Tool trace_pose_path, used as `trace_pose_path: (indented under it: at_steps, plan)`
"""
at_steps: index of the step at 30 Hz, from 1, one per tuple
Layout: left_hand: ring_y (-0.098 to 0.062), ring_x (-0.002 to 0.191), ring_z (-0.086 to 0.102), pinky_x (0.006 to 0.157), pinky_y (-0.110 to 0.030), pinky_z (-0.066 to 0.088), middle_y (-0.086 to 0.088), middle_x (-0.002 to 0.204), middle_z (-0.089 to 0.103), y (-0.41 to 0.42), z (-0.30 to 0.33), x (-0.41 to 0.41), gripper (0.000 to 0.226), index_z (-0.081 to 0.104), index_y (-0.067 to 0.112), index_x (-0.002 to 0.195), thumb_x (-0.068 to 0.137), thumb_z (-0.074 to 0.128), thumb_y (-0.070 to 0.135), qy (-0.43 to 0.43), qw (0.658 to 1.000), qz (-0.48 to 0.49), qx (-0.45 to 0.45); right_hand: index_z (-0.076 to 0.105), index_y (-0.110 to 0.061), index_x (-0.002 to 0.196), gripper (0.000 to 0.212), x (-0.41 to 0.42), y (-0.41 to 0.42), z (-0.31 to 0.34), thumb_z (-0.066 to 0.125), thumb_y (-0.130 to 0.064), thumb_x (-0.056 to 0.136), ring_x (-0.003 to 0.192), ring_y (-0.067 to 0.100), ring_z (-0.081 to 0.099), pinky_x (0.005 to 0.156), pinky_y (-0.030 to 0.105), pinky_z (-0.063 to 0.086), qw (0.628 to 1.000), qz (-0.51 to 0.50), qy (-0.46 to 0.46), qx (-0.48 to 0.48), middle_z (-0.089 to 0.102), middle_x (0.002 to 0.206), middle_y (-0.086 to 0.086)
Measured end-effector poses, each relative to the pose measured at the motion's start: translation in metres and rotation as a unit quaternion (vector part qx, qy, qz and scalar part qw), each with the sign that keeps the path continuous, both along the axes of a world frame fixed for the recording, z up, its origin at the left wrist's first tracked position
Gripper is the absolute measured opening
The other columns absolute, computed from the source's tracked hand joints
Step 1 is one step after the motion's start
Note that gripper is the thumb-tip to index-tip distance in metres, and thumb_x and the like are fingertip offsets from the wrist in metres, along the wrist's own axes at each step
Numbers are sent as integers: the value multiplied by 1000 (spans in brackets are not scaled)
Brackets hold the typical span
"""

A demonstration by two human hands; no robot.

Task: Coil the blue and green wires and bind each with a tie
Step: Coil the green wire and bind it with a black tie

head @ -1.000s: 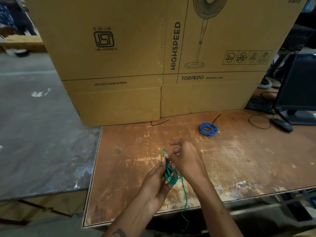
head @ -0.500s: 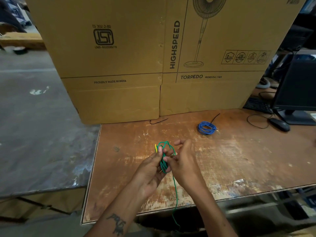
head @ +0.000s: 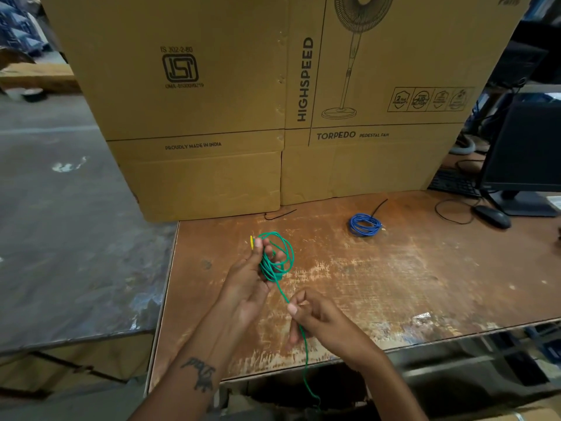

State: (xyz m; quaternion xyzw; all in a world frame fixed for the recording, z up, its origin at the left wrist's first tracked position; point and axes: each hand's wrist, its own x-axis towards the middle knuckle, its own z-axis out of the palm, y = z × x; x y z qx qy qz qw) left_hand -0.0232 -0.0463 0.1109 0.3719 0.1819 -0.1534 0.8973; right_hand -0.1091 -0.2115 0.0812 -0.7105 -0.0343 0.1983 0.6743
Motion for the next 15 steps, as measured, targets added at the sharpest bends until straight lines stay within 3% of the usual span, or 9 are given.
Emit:
trace_pose_path:
  at_steps: [4, 6, 8, 10, 12, 15]
  plan:
    - [-6, 54, 60, 54, -20, 54, 8, 68, 64, 19, 12, 10, 18, 68, 13, 95, 102, 57, 27, 2, 999, 8, -33, 68, -16, 96, 27, -8, -23, -23, 65, -43, 101, 51, 17, 54, 59, 31, 49, 990, 32, 111, 82, 57, 69, 4]
    - [-5, 53, 56, 53, -19, 52, 8, 71, 62, 28, 14, 12, 18, 69, 13, 96, 101, 59, 28, -13, 1000, -3, -5, 67, -17, 90, 29, -3, -37, -37, 75, -45, 94, 45, 9, 36, 46, 23, 33, 979, 14, 167, 115, 43, 63, -3]
    - [-6, 54, 55, 56, -22, 51, 6, 74, 62, 28, 12, 6, 20, 71, 14, 90, 99, 61, 29, -55, 995, -24, 79, 66, -18, 87, 31, 9, -46, -43, 90, -35, 83, 39, 5, 26, 37, 21, 20, 941, -47, 252, 221, 38, 59, -9]
    - [-7, 54, 54, 60, -24, 48, 1, 74, 62, 23, 7, -5, 26, 71, 17, 76, 95, 62, 31, -119, 975, -62, 175, 69, -13, 91, 45, 24, -45, -40, 102, -14, 61, 33, 5, 27, 32, 20, 20, 872, -124, 328, 341, 40, 55, -10]
    - [-9, 56, 53, 62, -23, 45, -2, 70, 61, 16, 1, -17, 29, 71, 17, 74, 96, 60, 33, -197, 935, -135, 261, 70, -2, 109, 47, 38, -41, -28, 85, 1, 65, 36, 7, 33, 35, 23, 26, 832, -184, 350, 389, 47, 59, -7]
    - [-12, 61, 56, 63, -22, 47, 2, 70, 65, 10, -13, -27, 27, 72, 18, 82, 103, 57, 25, -262, 869, -244, 342, 65, 11, 116, 34, 57, -28, -1, 45, 3, 90, 55, 12, 45, 43, 23, 44, 867, -228, 303, 322, 54, 76, 8]
